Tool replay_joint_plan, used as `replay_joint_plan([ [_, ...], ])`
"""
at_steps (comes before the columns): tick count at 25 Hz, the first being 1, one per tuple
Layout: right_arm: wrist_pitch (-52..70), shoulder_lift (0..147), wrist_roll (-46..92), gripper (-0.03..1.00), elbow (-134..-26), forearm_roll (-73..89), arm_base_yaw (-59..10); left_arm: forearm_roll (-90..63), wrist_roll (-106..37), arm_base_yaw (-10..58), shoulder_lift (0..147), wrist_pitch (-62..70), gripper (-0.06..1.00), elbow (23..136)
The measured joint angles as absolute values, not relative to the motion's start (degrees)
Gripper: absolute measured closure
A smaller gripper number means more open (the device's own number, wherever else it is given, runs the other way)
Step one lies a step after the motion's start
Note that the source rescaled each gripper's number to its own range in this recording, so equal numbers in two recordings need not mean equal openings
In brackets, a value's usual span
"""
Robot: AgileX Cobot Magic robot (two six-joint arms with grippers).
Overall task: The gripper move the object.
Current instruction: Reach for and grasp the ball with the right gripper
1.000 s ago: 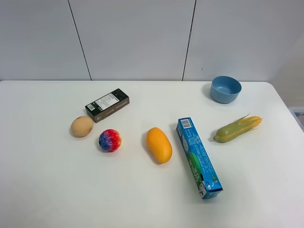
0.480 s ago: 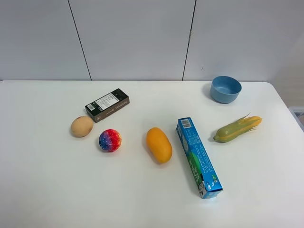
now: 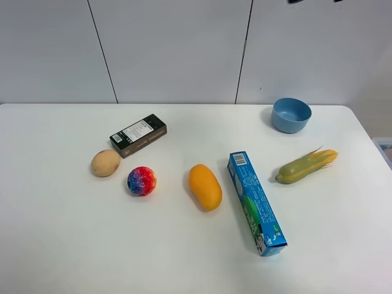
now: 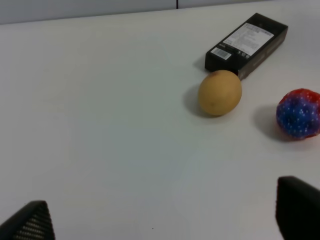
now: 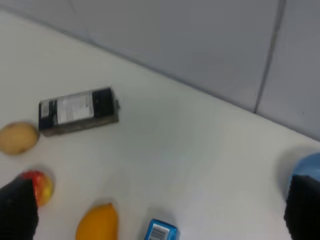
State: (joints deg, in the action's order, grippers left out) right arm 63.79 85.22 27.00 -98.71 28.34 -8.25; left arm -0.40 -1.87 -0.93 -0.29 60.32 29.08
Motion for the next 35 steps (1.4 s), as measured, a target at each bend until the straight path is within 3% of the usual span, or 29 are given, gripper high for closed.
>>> replay_joint_plan([
  [1,63.8,85.2,27.0,-0.02,-98.7,28.3,-8.2,-0.4,-1.9,-0.9,-0.3,60.3,-0.06,29.1],
  [9,53.2,97.5,22.4,-0.02,-99.7,16.5,-30.1,-0.4,-1.9,-0.9,-0.3,60.3,-0.06,29.1],
  [16,49.0,109.8,21.2,-0.02,-99.7,16.3,-42.4,-0.4,-1.9,-0.9,-0.3,60.3,-0.06,29.1],
  [23,48.8,118.3,21.2,-0.02,-99.7,16.7,-48.6,-0.4,-1.9,-0.9,-0.3,60.3,-0.06,29.1],
  [35,47.5,123.9,20.7,-0.02,-99.7,13.7,-50.2,-0.4,-1.9,-0.9,-0.3,60.3,-0.06,29.1],
])
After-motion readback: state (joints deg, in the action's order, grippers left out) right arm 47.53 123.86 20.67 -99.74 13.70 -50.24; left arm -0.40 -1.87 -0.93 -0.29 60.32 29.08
